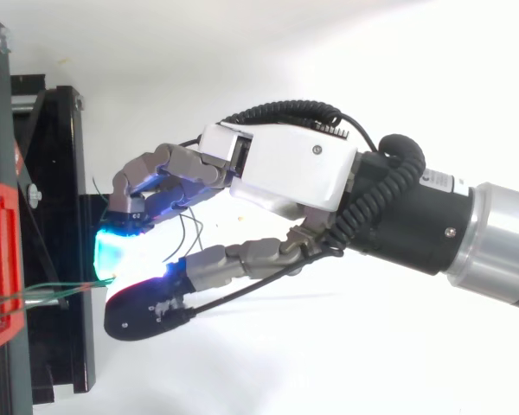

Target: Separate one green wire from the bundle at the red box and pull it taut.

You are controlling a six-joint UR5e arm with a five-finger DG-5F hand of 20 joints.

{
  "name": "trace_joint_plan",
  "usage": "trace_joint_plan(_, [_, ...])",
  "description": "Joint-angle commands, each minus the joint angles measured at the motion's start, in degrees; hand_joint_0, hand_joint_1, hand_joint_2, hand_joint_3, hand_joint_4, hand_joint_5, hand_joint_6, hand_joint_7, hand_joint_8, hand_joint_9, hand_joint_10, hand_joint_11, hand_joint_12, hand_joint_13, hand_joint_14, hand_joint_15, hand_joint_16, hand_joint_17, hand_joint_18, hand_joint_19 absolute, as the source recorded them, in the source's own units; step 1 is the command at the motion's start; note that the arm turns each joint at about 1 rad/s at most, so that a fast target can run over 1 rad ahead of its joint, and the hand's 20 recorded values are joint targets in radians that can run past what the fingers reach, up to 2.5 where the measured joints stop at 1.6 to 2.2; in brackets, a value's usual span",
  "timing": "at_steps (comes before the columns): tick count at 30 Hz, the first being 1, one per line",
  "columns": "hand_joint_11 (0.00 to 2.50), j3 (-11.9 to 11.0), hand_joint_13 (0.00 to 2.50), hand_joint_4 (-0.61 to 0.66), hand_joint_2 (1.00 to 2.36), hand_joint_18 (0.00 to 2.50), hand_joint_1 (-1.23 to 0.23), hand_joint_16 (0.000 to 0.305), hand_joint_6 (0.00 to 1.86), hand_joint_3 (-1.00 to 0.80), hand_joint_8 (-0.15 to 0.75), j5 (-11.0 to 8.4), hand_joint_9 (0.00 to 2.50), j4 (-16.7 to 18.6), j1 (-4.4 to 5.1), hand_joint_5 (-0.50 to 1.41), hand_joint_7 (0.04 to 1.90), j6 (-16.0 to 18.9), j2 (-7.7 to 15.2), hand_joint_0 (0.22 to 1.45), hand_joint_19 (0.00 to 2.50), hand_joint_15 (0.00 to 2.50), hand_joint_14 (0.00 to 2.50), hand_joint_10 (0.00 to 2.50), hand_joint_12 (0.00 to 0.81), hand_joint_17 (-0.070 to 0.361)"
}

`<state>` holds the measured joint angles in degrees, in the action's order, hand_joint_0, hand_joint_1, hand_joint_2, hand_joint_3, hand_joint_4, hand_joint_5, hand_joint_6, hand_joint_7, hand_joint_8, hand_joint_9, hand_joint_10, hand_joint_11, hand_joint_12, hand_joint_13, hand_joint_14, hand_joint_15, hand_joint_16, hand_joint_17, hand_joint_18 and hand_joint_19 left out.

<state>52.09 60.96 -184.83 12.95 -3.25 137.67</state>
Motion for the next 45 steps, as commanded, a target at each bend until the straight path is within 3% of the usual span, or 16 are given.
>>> trace_joint_plan(1, [0.19, -0.3, 0.37, 0.12, 1.01, 0.29, -0.84, 0.047, 0.90, -0.43, 0.252, 0.04, 0.77, 0.0, -0.03, -0.15, 0.93, 0.0, 0.1, 0.62, 0.20, 0.04, 0.00, 0.01, 0.314, 0.107])
trace_joint_plan(7, [0.18, -0.8, 0.38, 0.14, 1.00, 0.31, -0.80, 0.048, 0.89, -0.50, 0.251, -0.05, 0.78, -0.4, -0.03, -0.15, 0.93, 0.0, 0.1, 0.59, 0.21, 0.05, 0.00, 0.01, 0.316, 0.108])
trace_joint_plan(17, [0.18, -0.8, 0.39, 0.14, 1.00, 0.31, -0.69, 0.048, 0.88, -0.46, 0.258, -0.05, 0.80, -0.4, -0.03, -0.14, 0.96, 0.0, 0.1, 0.57, 0.22, 0.05, 0.00, 0.01, 0.315, 0.107])
trace_joint_plan(24, [0.19, -0.8, 0.40, 0.08, 1.01, 0.32, -0.77, 0.047, 0.90, -0.32, 0.259, 0.04, 0.80, -0.4, -0.03, -0.14, 0.99, 0.0, 0.1, 0.60, 0.22, 0.06, 0.00, 0.01, 0.314, 0.105])
trace_joint_plan(29, [0.19, -1.0, 0.39, 0.13, 1.00, 0.32, -0.83, 0.048, 0.90, -0.44, 0.251, 0.04, 0.78, -0.4, -0.12, -0.15, 0.93, 0.0, 0.1, 0.59, 0.22, 0.06, 0.00, 0.01, 0.316, 0.107])
trace_joint_plan(31, [0.18, -1.3, 0.39, 0.14, 1.00, 0.32, -0.79, 0.048, 0.89, -0.50, 0.253, 0.04, 0.78, -0.5, -0.12, -0.14, 0.93, 0.0, 0.0, 0.56, 0.21, 0.05, 0.00, 0.01, 0.320, 0.109])
trace_joint_plan(38, [0.18, -1.9, 0.39, 0.13, 1.00, 0.32, -0.62, 0.048, 0.88, -0.45, 0.257, 0.04, 0.80, -2.0, -0.21, -0.14, 0.97, 0.0, 0.1, 0.57, 0.23, 0.05, 0.00, 0.01, 0.317, 0.107])
trace_joint_plan(45, [0.19, -2.4, 0.39, 0.09, 1.01, 0.31, -0.79, 0.047, 0.89, -0.31, 0.256, 0.04, 0.79, -3.2, -0.21, -0.14, 1.00, 0.0, 0.1, 0.60, 0.22, 0.06, 0.00, 0.01, 0.316, 0.106])
